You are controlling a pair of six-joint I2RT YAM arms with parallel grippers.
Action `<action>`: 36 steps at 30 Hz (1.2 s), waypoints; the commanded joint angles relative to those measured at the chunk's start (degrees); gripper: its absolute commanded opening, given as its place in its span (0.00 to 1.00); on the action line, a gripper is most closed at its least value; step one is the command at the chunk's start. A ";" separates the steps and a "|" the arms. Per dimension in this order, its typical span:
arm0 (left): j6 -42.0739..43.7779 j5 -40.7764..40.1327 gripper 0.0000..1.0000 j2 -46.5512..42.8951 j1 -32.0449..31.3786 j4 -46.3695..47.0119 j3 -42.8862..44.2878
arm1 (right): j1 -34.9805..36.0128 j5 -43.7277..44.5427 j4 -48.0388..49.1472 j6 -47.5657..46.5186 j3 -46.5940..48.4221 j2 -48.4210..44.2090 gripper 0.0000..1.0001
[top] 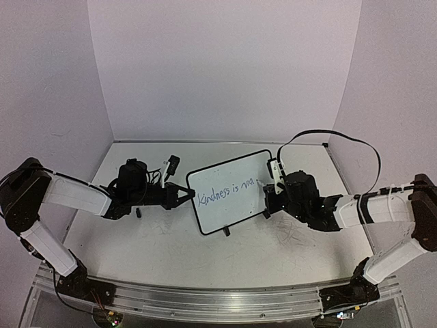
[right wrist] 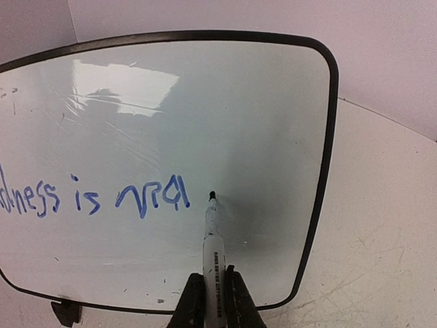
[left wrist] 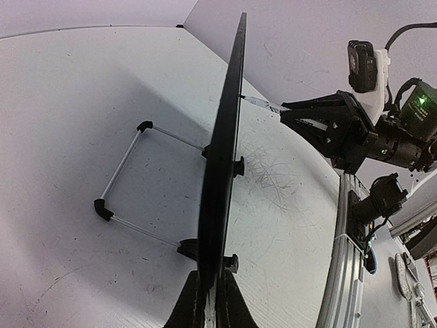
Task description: Write a sentence on the whiteboard
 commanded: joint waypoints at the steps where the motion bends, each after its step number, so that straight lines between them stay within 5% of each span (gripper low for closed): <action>1: 1.61 -0.58 0.00 -0.04 0.03 -3.01 1.22 | -0.40 0.86 2.64 -0.04 2.48 0.98 0.00; 36: 1.88 -0.64 0.00 0.30 0.05 -3.10 1.06 | 0.33 -2.56 0.32 0.94 -0.88 -0.03 0.00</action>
